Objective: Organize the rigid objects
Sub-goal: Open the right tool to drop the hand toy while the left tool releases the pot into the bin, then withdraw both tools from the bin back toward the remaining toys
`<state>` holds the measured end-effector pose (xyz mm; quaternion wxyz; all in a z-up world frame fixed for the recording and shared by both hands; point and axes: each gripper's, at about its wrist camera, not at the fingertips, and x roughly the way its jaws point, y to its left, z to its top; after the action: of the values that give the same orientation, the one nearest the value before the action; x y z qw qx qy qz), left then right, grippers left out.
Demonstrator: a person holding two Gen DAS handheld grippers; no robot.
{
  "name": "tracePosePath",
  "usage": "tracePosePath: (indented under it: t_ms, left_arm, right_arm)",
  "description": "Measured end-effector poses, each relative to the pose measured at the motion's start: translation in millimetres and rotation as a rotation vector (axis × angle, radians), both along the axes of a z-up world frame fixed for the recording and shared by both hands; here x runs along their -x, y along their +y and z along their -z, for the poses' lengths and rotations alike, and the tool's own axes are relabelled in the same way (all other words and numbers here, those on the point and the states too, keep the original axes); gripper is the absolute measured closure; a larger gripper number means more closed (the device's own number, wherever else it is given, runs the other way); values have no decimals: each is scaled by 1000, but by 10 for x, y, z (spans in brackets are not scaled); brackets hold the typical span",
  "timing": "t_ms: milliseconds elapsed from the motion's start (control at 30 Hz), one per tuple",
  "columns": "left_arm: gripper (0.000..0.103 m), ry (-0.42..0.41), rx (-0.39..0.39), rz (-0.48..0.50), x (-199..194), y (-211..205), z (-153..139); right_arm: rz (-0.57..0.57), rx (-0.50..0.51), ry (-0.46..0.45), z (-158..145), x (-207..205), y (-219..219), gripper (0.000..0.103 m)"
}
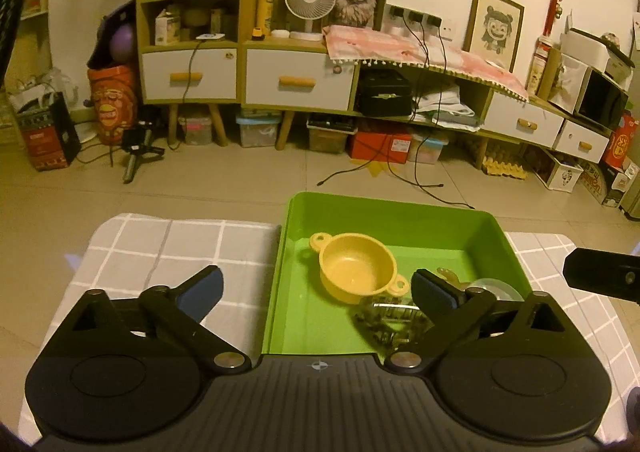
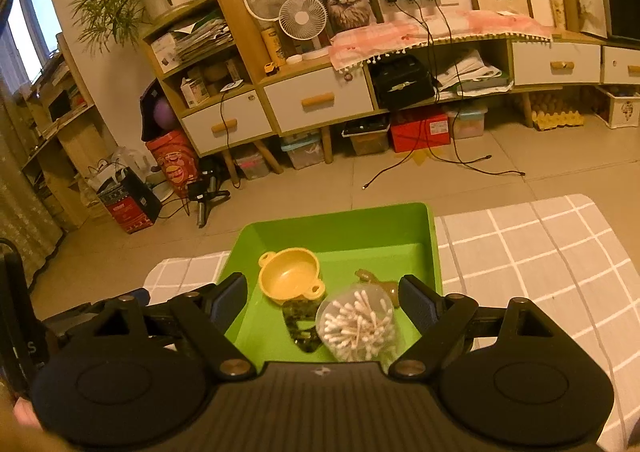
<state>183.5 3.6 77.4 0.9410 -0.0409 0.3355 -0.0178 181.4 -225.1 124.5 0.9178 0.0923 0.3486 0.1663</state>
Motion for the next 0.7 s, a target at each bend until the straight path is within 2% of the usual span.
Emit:
tracePosePath:
  t_ms: [233,433,700]
  left_arm:
    - [2,10,6,19,209,36,4]
    - [2,13,-20,46,392,28,20]
    - [2,39,-21,65,639,65,134]
  right_arm:
    - [0,24,11,4,198,-9,43]
    - [-14,46,11,9,354,0,39]
    - [-16,79,19,68,506,12,39]
